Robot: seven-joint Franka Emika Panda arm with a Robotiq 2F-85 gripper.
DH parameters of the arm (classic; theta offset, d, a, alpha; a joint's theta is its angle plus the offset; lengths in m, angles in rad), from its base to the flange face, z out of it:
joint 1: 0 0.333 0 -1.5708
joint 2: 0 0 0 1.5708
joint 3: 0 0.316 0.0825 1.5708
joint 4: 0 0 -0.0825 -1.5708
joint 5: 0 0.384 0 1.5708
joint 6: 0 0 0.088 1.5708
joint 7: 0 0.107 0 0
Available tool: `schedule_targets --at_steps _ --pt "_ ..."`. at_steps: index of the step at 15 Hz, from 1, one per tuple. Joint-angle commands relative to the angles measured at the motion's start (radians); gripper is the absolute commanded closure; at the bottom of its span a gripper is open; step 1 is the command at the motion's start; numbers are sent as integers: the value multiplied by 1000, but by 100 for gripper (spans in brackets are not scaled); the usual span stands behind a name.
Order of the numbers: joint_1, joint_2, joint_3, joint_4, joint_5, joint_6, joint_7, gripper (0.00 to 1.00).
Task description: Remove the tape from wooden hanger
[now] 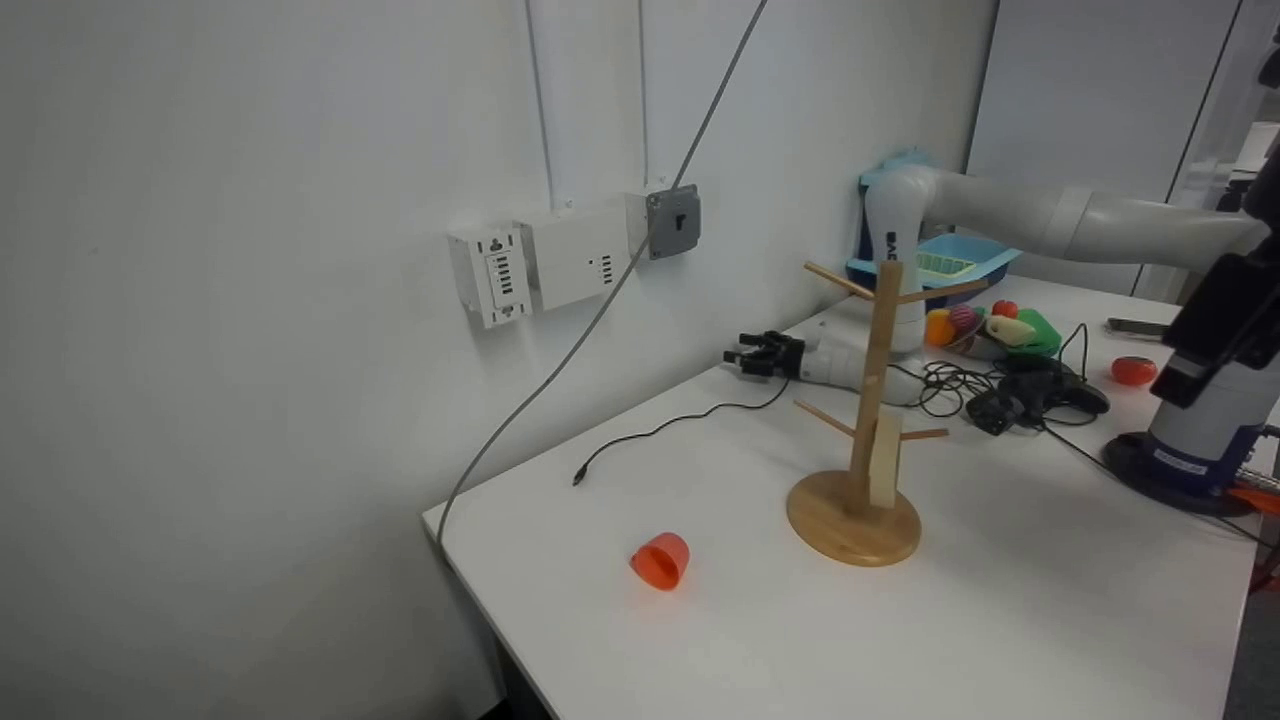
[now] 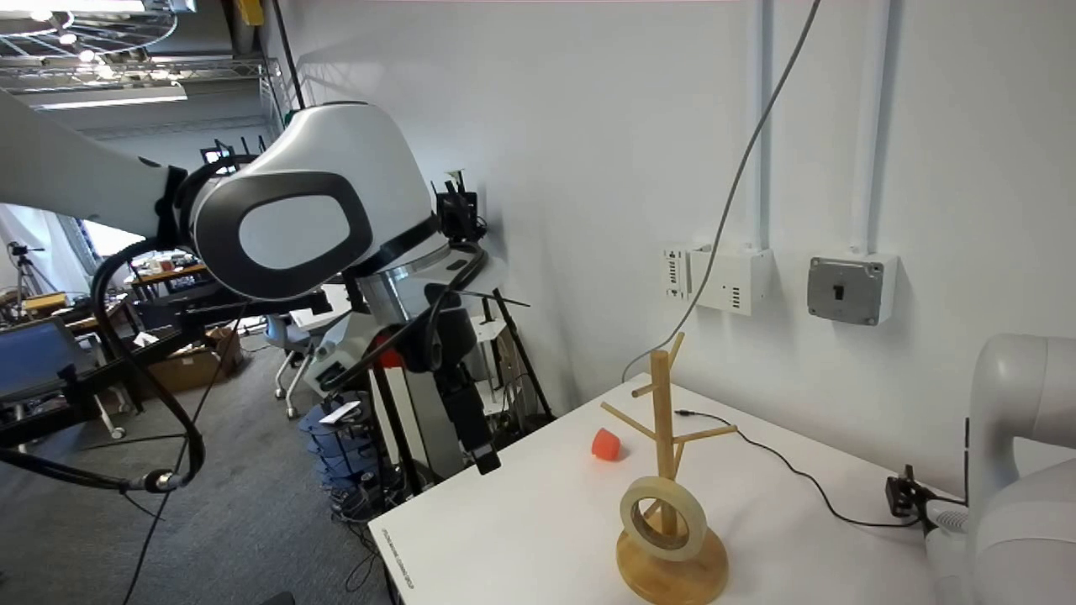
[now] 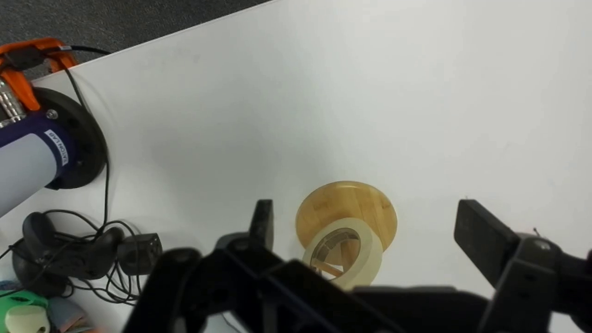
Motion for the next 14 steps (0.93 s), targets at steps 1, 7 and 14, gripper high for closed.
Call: schedule_targets --at_steps 1,7,14 --pt "-22 0 18 -13 -33 61 50 0" --pt "-29 2 28 -8 -43 44 91 0" --pt "-15 9 18 -3 -19 52 66 0"
